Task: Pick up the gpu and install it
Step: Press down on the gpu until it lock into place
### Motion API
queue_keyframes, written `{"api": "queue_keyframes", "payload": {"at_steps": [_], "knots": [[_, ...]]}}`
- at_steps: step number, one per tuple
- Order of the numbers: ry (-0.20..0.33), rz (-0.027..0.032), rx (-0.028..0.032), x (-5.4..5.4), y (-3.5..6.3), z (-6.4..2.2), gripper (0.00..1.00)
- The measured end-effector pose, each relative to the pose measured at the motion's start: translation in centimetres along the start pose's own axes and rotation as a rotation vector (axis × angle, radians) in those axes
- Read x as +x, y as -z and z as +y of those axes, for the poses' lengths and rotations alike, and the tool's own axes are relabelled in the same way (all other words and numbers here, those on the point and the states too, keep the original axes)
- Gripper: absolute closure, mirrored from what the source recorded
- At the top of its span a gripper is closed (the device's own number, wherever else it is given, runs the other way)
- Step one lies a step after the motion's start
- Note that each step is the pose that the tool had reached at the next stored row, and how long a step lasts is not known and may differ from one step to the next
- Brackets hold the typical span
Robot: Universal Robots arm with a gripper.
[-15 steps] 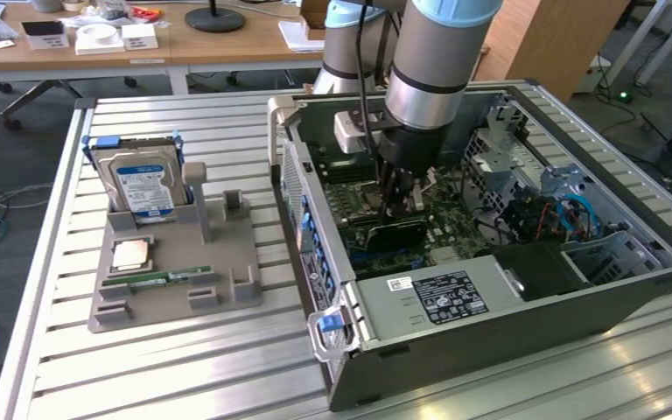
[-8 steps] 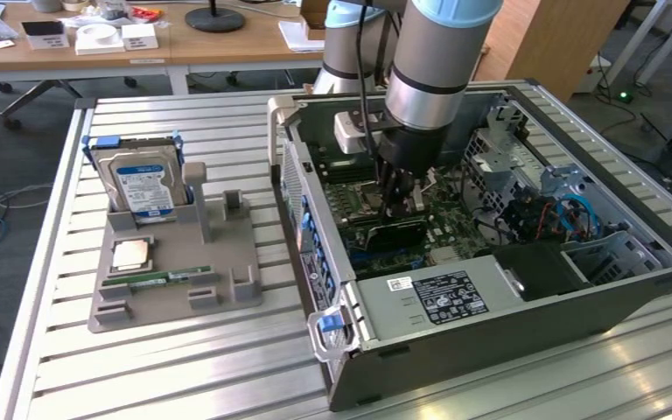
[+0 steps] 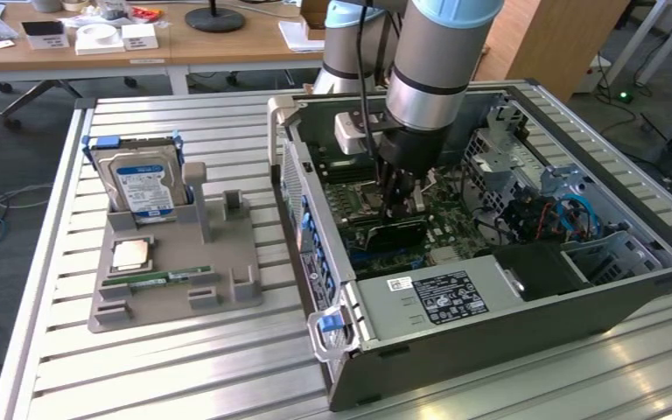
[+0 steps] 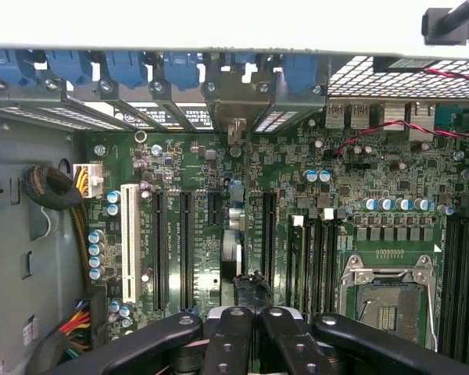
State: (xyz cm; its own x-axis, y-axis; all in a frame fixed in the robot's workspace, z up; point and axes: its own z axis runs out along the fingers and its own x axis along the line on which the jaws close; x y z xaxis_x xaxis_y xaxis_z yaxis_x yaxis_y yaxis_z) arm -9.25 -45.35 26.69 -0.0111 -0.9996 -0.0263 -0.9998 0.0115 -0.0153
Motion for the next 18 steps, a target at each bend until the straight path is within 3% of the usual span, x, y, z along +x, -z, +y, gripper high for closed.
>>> {"api": "queue_keyframes", "payload": {"at_steps": [18], "knots": [[0.000,0.0000,0.0000,0.01,-0.20,0.02,0.89]]}}
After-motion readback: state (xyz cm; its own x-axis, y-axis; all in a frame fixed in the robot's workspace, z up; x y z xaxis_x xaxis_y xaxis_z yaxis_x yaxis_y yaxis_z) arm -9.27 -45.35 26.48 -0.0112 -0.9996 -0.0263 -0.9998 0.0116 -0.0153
